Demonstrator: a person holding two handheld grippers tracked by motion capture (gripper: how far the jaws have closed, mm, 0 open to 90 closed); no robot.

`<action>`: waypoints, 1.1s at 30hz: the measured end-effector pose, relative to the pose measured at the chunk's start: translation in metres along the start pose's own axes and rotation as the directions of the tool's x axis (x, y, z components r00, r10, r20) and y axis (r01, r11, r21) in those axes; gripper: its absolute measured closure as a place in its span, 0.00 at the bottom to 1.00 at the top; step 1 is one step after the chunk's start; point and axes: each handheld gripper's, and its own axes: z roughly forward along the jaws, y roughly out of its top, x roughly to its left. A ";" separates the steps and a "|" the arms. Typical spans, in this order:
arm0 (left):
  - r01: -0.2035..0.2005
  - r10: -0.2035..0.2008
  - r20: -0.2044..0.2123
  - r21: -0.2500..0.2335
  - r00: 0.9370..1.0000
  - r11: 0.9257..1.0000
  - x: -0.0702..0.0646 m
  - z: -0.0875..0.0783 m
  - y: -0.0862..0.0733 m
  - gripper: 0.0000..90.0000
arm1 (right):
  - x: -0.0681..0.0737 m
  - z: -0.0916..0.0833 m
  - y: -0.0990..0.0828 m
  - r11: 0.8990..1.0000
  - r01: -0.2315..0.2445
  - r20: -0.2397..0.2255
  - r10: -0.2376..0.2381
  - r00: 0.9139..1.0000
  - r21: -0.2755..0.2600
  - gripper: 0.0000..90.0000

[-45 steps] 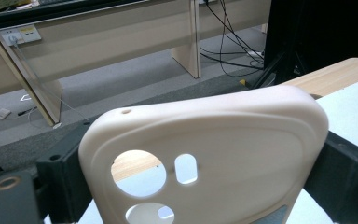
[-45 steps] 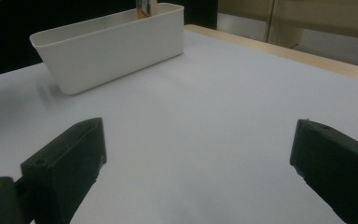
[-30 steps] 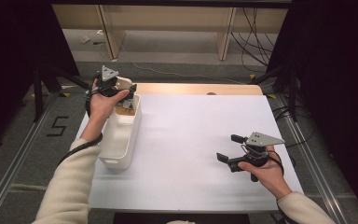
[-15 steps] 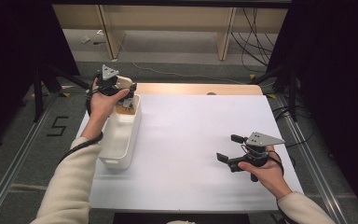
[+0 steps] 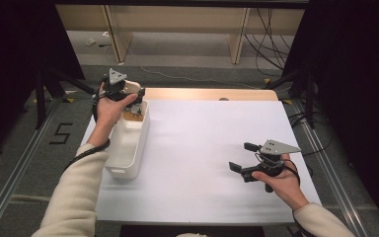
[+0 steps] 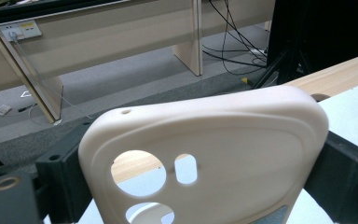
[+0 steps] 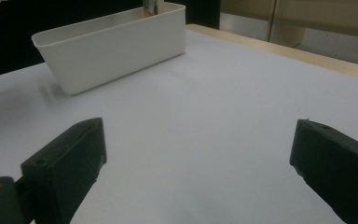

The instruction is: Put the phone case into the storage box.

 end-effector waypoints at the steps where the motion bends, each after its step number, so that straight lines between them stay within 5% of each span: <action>1: 0.001 -0.001 0.000 0.000 1.000 1.000 0.000 0.001 0.000 0.10 | 0.000 0.000 0.000 1.000 0.000 0.000 0.000 1.000 -0.002 0.05; 33: 0.012 -0.011 -0.011 0.030 1.000 0.999 0.003 0.011 -0.004 0.10 | 0.000 0.000 0.000 1.000 -0.001 -0.002 0.001 1.000 -0.001 0.05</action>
